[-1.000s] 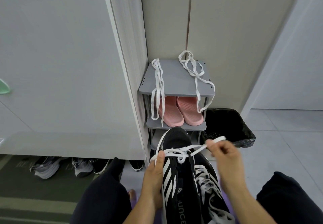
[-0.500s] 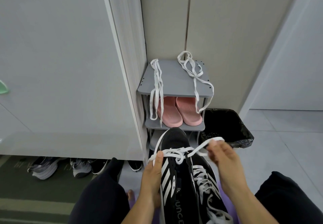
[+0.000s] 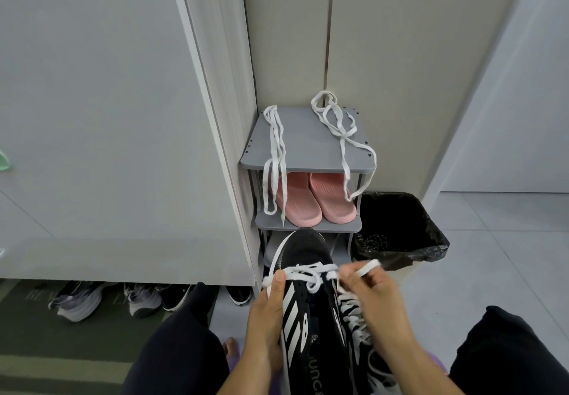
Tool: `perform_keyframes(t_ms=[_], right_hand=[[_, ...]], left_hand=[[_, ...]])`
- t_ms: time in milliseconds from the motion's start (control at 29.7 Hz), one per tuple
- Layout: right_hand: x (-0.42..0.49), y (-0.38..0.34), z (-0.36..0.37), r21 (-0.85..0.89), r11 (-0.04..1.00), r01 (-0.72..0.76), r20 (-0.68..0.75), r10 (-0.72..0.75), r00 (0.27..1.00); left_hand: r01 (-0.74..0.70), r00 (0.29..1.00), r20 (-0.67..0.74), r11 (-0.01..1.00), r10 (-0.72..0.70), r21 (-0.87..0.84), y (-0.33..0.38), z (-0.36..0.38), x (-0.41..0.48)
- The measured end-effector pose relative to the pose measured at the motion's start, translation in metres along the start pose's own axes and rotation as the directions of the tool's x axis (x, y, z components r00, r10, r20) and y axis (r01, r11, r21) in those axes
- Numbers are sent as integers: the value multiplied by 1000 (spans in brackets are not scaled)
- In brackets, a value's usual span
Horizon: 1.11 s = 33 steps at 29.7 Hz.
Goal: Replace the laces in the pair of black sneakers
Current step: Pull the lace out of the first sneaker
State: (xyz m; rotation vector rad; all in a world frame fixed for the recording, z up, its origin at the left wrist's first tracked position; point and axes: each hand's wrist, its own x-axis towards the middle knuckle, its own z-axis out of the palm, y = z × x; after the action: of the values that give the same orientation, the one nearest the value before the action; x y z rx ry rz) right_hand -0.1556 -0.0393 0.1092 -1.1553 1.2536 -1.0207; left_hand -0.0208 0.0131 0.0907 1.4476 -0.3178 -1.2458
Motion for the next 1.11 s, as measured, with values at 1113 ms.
perform_keyframes(t_ms=[1113], right_hand=[[15,-13,-32,269,959,86,-132,-51,990]], left_hand=[[-30,999,-14,999,30,-11,5,5,-5]])
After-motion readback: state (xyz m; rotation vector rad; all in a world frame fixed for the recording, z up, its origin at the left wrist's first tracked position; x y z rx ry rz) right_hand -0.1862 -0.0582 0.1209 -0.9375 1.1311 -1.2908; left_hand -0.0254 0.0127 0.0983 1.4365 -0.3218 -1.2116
